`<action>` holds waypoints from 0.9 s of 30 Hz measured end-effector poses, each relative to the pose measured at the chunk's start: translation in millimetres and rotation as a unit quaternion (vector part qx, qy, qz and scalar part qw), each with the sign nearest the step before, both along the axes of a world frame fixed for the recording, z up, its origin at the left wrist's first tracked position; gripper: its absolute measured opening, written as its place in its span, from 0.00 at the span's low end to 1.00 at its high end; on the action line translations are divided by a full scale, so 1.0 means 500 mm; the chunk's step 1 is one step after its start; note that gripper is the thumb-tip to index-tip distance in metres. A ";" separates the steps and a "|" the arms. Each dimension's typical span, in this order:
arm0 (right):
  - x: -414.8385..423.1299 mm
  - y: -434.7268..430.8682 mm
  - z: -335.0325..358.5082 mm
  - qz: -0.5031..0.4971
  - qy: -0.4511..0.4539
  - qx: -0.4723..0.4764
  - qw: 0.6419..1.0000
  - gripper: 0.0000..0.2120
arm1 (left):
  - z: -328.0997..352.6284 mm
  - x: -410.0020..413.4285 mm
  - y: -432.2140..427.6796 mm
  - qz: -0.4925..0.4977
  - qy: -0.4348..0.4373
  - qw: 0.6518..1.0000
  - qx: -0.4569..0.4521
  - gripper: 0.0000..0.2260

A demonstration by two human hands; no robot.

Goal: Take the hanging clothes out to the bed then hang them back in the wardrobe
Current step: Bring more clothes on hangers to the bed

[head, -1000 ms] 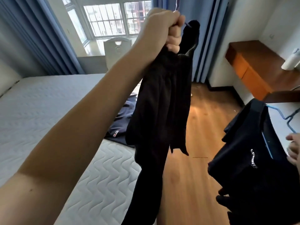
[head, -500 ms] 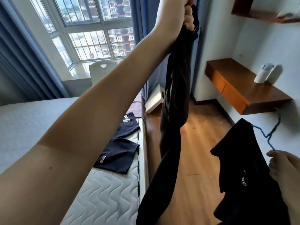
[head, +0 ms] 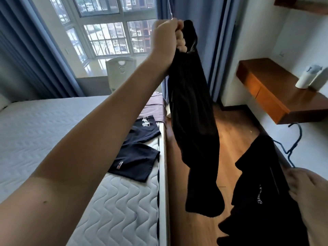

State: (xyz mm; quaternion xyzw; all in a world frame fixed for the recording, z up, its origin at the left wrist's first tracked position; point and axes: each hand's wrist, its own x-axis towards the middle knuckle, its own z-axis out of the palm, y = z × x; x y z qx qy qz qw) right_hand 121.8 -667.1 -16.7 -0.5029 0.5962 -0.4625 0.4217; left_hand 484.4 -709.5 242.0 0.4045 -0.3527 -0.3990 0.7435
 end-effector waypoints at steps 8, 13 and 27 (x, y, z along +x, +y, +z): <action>0.159 0.079 -0.040 -0.022 -0.014 0.031 0.999 0.12 | -0.210 0.251 0.204 0.089 0.008 0.993 0.082 0.14; 0.292 0.182 -0.081 -0.009 0.009 0.014 1.000 0.11 | -0.364 0.444 0.385 0.140 -0.006 0.983 0.118 0.14; 0.727 0.518 -0.168 -0.054 -0.025 0.039 0.998 0.09 | -0.718 0.943 0.866 0.262 -0.017 0.923 0.281 0.12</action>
